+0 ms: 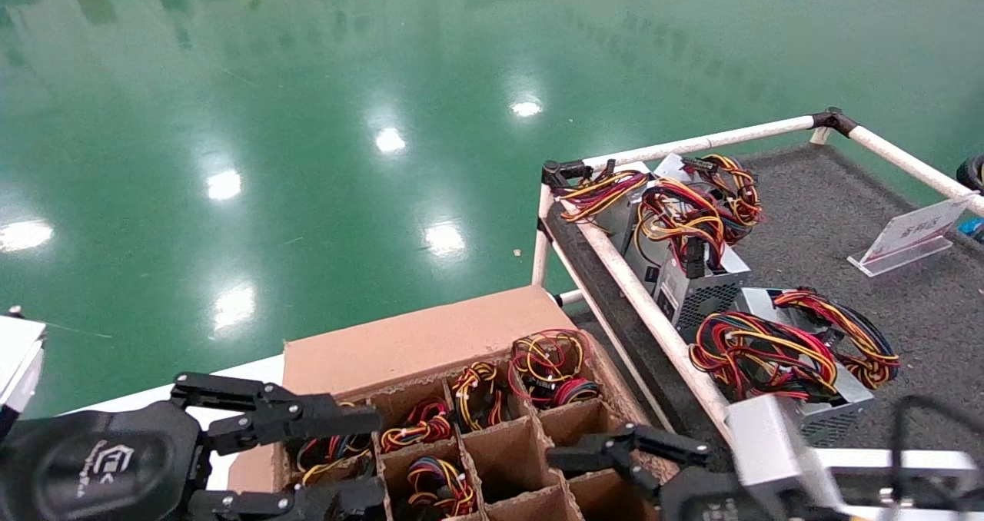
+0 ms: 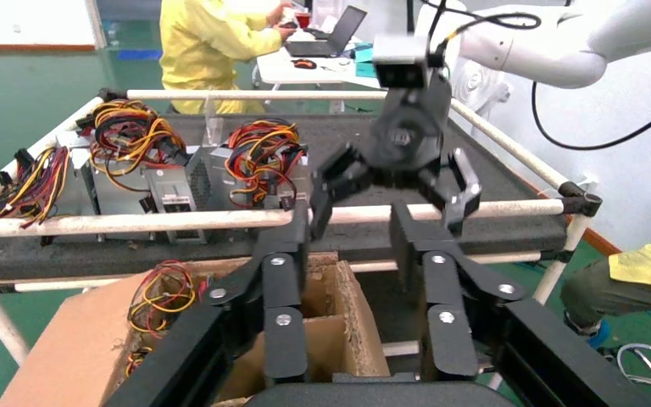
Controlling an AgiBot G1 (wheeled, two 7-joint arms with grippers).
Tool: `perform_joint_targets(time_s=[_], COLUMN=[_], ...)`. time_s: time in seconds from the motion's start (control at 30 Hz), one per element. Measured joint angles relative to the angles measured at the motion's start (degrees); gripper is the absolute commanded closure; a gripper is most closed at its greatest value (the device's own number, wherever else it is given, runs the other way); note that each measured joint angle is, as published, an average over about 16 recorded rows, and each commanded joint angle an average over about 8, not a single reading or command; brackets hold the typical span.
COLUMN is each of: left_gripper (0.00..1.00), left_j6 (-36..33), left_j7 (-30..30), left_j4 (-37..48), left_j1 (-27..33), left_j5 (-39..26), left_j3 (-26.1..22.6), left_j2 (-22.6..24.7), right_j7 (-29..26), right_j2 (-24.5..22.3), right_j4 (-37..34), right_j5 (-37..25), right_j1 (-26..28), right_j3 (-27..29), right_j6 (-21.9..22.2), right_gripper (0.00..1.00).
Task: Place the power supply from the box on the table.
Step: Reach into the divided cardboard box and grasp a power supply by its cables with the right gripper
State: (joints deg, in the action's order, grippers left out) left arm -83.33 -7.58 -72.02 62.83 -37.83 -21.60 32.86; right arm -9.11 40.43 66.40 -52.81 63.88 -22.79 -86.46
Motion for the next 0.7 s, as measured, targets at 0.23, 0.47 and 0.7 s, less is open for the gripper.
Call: perform_joint_targets(time_s=[0.23, 0.47, 0.7], left_gripper=[0.00, 0.00, 0.00], left_j6=[0.0, 0.0, 0.0], left_j7=[0.0, 0.0, 0.0], left_j4=[0.0, 0.0, 0.0], left_j1=[0.0, 0.0, 0.0], left_j5=[0.0, 0.0, 0.0], left_j3=[0.0, 0.0, 0.0], left_j2=[0.0, 0.0, 0.0], right_j7=[2.3, 5.2, 8.2], right_j2=[4.9, 10.7, 16.2], right_j4=[-6.2, -13.7, -20.9], right_j5=[-5.3, -10.0, -13.9], right_j1=[3.5, 7.5, 10.8], right_j3=[-3.2, -6.4, -9.1], right_j6=[-0.6, -1.0, -0.7], right_gripper=[0.00, 0.00, 0.00])
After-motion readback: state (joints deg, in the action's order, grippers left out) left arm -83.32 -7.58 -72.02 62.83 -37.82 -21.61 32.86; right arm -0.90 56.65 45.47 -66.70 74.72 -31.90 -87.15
